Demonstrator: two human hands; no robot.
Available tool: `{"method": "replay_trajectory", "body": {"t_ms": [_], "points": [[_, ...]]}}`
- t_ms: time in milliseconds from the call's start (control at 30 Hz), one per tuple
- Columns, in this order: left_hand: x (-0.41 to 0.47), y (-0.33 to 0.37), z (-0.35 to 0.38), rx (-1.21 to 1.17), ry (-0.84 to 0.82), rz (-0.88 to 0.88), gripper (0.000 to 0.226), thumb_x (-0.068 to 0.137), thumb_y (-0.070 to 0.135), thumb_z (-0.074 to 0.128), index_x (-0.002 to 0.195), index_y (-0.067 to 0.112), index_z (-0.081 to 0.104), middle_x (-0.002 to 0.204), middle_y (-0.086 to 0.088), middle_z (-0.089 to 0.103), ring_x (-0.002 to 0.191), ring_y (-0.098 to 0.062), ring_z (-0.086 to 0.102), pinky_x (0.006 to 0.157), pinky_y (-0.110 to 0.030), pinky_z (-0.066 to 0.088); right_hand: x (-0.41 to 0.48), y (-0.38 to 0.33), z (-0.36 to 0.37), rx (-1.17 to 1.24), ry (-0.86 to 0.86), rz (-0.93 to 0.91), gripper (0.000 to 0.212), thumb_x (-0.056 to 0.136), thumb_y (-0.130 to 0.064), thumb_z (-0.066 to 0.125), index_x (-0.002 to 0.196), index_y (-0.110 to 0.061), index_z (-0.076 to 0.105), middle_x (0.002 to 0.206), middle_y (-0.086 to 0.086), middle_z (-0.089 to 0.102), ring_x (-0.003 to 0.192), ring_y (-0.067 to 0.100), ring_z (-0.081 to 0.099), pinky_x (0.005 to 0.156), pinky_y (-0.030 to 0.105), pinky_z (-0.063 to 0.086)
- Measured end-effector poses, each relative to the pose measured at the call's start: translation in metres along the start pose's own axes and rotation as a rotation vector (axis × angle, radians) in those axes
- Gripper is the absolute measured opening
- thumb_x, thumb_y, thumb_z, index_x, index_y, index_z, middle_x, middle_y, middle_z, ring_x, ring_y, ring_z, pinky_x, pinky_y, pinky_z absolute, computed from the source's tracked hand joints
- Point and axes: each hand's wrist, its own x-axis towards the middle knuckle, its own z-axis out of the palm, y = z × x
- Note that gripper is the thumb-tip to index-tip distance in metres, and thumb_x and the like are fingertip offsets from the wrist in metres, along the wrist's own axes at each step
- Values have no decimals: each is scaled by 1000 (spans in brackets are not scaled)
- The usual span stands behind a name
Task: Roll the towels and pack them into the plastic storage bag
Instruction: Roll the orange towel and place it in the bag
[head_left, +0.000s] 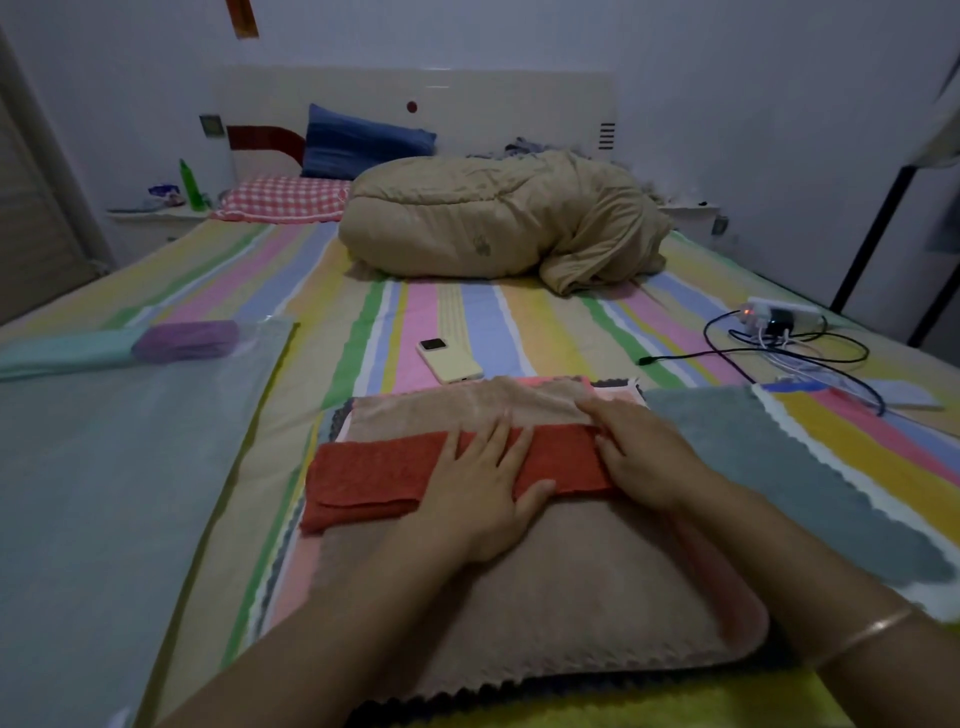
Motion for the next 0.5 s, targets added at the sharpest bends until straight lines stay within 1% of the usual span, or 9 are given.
{"method": "replay_trajectory", "body": {"t_ms": [67, 133, 200, 267, 300, 333, 433, 467, 500], "points": [[0, 0, 14, 29, -16, -24, 92, 71, 71, -12, 153, 30, -2, 161, -2, -7, 148, -13, -8, 118, -47, -8, 8, 6, -3, -25, -165, 74, 52, 94, -28, 48, 144, -25, 35, 145, 3, 46, 127, 23, 47, 102, 34, 40], [0, -1, 18, 40, -4, -23, 90, 72, 71, -11, 152, 30, -3, 161, -1, -9, 148, -12, -9, 118, -48, -9, 14, 14, -12, -30, -236, 147, 57, 89, -39, 58, 140, -23, 40, 137, 4, 52, 119, 22, 53, 97, 34, 44], [-1, -2, 19, 30, 4, -26, 90, 73, 72, -11, 152, 31, -3, 161, -1, -10, 147, -12, -10, 118, -47, -10, 18, 19, -24, -102, -287, 241, 59, 83, -56, 62, 128, -20, 49, 123, 2, 60, 108, 21, 58, 89, 32, 47], [-2, -2, 19, 13, 14, -29, 91, 72, 72, -10, 153, 31, -3, 161, -1, -11, 147, -12, -10, 117, -47, -11, 20, 19, -32, -173, -342, 334, 59, 77, -67, 61, 107, -17, 61, 107, 3, 66, 94, 19, 60, 81, 30, 48], [-1, -2, 20, 8, 27, -30, 91, 72, 72, -10, 153, 31, -3, 161, 0, -10, 147, -12, -10, 117, -46, -11, 20, 17, -36, -149, -350, 372, 56, 76, -66, 63, 99, -15, 64, 100, 4, 67, 87, 18, 61, 77, 29, 48], [0, -2, 21, 3, 37, -32, 91, 72, 73, -9, 153, 31, -2, 161, 0, -10, 147, -11, -10, 117, -46, -11, 20, 14, -40, -95, -334, 400, 52, 76, -62, 67, 95, -14, 66, 95, 5, 67, 84, 18, 61, 74, 28, 48], [-1, -3, 20, -35, 47, -11, 91, 73, 73, -7, 153, 30, 2, 161, 0, -7, 147, -11, -9, 118, -45, -10, 19, -3, -57, 151, -241, 437, 36, 76, -41, 76, 91, -10, 67, 92, 8, 67, 80, 20, 63, 72, 30, 51], [-2, -4, 18, -95, 68, 9, 89, 75, 72, -4, 153, 30, 7, 161, 1, -2, 148, -10, -6, 119, -43, -8, 19, -13, -64, 241, -213, 446, 32, 76, -37, 77, 89, -9, 66, 89, 8, 66, 75, 19, 61, 67, 29, 50], [-4, -6, 14, -209, 123, 19, 84, 80, 69, 2, 152, 29, 18, 161, 1, 9, 147, -8, 2, 120, -40, -2, 18, -24, -71, 324, -191, 453, 30, 76, -34, 77, 88, -10, 66, 86, 8, 65, 71, 18, 60, 63, 27, 48]]}}
